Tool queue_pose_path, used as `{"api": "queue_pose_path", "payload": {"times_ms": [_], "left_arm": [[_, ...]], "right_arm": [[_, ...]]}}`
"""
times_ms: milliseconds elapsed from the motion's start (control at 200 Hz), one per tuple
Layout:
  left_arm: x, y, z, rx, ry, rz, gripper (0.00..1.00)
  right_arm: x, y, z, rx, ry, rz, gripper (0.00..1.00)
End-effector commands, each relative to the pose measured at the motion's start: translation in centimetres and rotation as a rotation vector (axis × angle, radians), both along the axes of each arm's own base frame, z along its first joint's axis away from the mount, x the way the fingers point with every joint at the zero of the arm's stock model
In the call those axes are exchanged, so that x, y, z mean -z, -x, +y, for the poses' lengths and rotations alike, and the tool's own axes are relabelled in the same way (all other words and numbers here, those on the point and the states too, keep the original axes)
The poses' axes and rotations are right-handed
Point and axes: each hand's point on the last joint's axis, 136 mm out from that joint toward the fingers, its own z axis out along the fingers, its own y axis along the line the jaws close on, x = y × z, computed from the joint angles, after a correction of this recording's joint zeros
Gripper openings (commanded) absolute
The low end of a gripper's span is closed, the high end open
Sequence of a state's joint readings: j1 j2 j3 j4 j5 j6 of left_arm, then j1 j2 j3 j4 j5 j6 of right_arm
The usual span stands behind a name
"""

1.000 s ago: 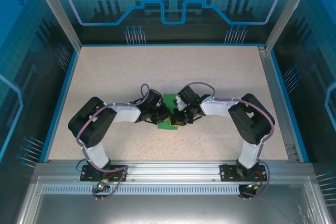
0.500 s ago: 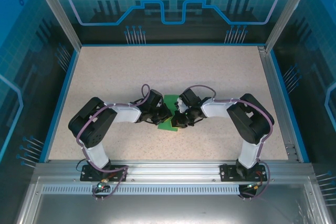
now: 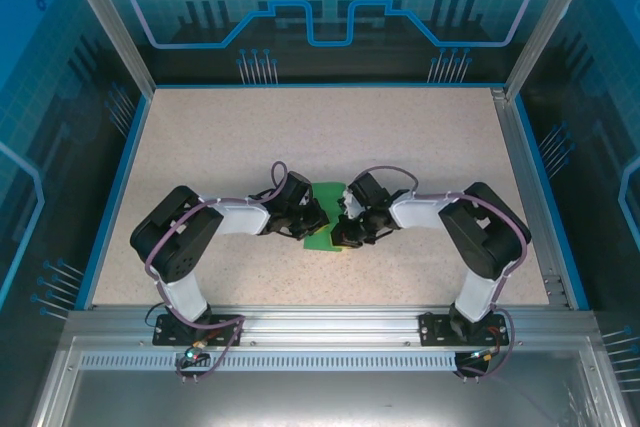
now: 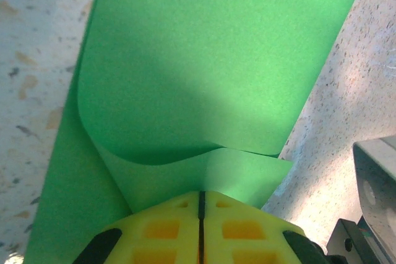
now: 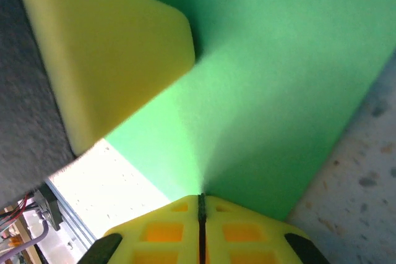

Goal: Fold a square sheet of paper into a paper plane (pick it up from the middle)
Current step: Fold the triangle a second time at the center of the table.

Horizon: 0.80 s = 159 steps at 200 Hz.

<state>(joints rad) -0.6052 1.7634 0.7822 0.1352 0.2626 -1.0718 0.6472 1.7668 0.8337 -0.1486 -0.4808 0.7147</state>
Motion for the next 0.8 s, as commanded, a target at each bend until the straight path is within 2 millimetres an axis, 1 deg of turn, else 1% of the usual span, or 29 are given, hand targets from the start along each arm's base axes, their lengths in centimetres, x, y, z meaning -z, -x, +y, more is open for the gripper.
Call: {"api": "queue_pose_path", "payload": {"times_ms": [0,125,215,355,670,745,790], "left_arm": [[2.3,2.1,1.8,0.001,-0.096,0.086,0.1],[2.5,2.2,1.9,0.001,-0.098,0.092,0.1],[2.3,2.2,1.8,0.002,-0.097,0.087,0.1],[2.3,2.1,1.8,0.001,-0.098,0.088,0.1],[2.4,2.1,1.8,0.001,-0.099,0.089,0.1],[2.3,2.2,1.8,0.003,-0.097,0.088,0.1],[2.2,2.2,1.8,0.003,-0.094,0.084,0.1]], "right_arm": [[0.8,1.9,-1.5,0.0,0.027,0.065,0.09],[0.9,2.2,-2.0,0.02,0.034,0.069,0.1],[1.9,2.7,-2.8,0.031,0.052,0.092,0.09],[2.4,3.5,-3.4,0.056,0.03,0.122,0.09],[1.4,4.3,-4.2,0.065,0.006,0.101,0.1],[0.6,3.9,-4.2,0.079,-0.013,0.089,0.1],[-0.3,3.4,-4.1,0.088,-0.035,0.07,0.1]]}}
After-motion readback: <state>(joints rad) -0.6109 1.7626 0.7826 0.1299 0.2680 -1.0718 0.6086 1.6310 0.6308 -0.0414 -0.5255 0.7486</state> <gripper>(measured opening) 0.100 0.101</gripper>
